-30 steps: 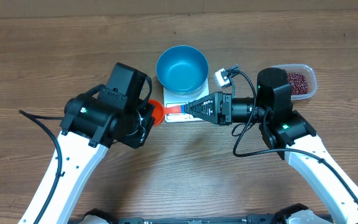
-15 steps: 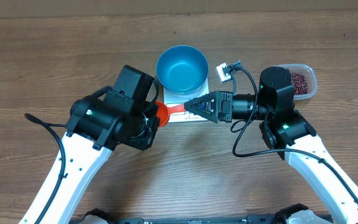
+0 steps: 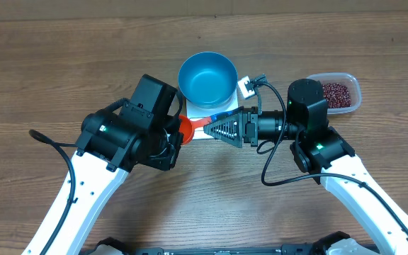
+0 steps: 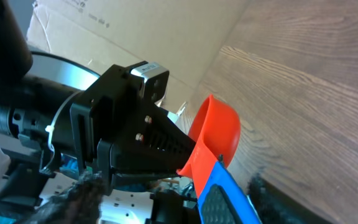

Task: Scoop item into bowl and weigh 150g on scale
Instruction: 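Bring the right gripper to the blue handle and close on it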

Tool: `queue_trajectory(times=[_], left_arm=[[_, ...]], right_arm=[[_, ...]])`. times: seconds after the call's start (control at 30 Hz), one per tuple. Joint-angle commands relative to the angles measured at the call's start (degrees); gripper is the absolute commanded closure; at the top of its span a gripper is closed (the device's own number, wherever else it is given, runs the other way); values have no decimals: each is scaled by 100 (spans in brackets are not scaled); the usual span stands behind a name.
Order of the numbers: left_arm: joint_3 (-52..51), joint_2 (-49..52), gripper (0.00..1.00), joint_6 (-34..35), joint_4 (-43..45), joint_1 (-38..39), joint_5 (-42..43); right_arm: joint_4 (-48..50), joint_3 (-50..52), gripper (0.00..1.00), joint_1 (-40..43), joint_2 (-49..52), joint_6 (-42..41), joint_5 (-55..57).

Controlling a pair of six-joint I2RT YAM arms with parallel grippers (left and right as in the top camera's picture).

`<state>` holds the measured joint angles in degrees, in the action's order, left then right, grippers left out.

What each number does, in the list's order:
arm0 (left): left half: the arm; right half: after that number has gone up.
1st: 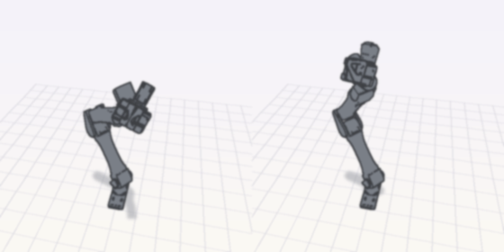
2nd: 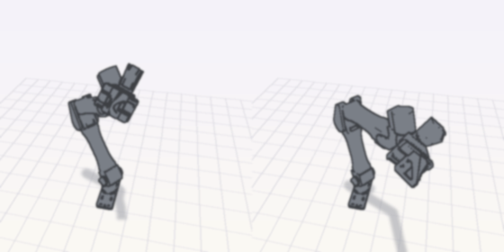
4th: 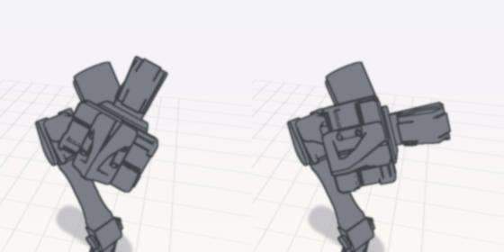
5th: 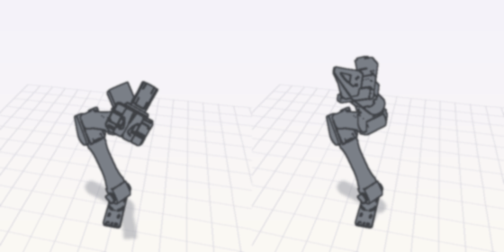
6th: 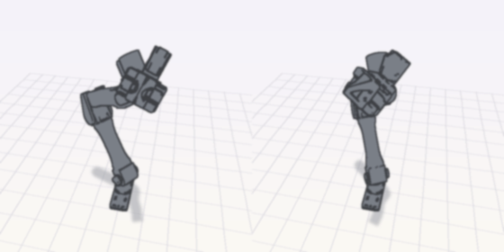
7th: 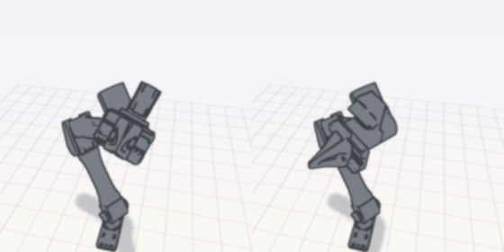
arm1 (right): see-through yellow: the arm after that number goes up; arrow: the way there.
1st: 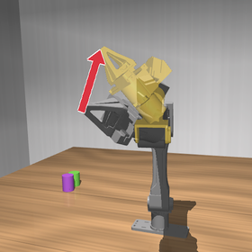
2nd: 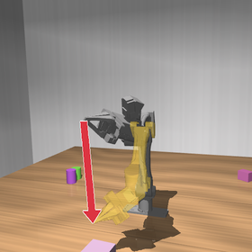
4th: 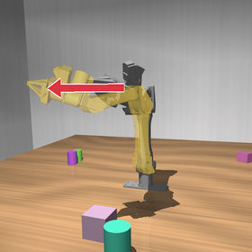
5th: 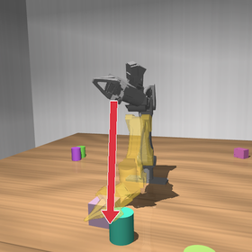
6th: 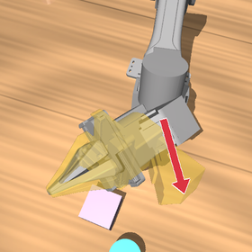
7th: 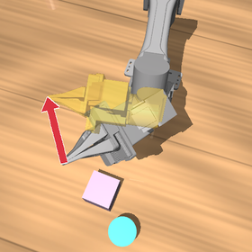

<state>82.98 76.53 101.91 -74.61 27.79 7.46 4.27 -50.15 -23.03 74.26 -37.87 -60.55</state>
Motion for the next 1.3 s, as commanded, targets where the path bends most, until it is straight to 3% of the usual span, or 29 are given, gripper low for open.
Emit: queue_trajectory(times=[0.0,0.2,0.57,0.73,0.77,0.83,0.87,0.9,0.97,1.03,1.07,1.27], left_arm=[[37,9,96,98,9,44,-13],[37,9,95,98,11,55,4],[37,214,95,94,120,118,9],[37,214,96,52,118,118,7],[37,214,96,28,118,118,7],[37,214,96,-15,118,118,7],[37,214,96,-37,118,118,7],[37,212,96,-68,118,118,0],[37,212,96,-144,118,118,-52],[37,212,96,-166,116,118,-160],[37,214,96,-166,116,118,-234],[37,212,96,-511,118,118,-601]], right_arm=[[42,-92,37,-22,-57,238,92],[42,-92,38,-22,-57,238,140],[-87,-92,80,-22,-57,238,334],[-164,-92,87,-22,-57,238,398],[-177,-92,87,-22,-57,240,400],[-177,-92,73,-22,-57,240,400],[-177,-92,53,-22,-57,238,400],[-177,-92,43,-22,-57,238,400],[-177,-92,38,-22,-57,238,400],[-177,-92,39,-22,-57,238,402],[-177,-92,44,-22,-57,238,402],[-177,-92,56,-22,-57,238,402]])
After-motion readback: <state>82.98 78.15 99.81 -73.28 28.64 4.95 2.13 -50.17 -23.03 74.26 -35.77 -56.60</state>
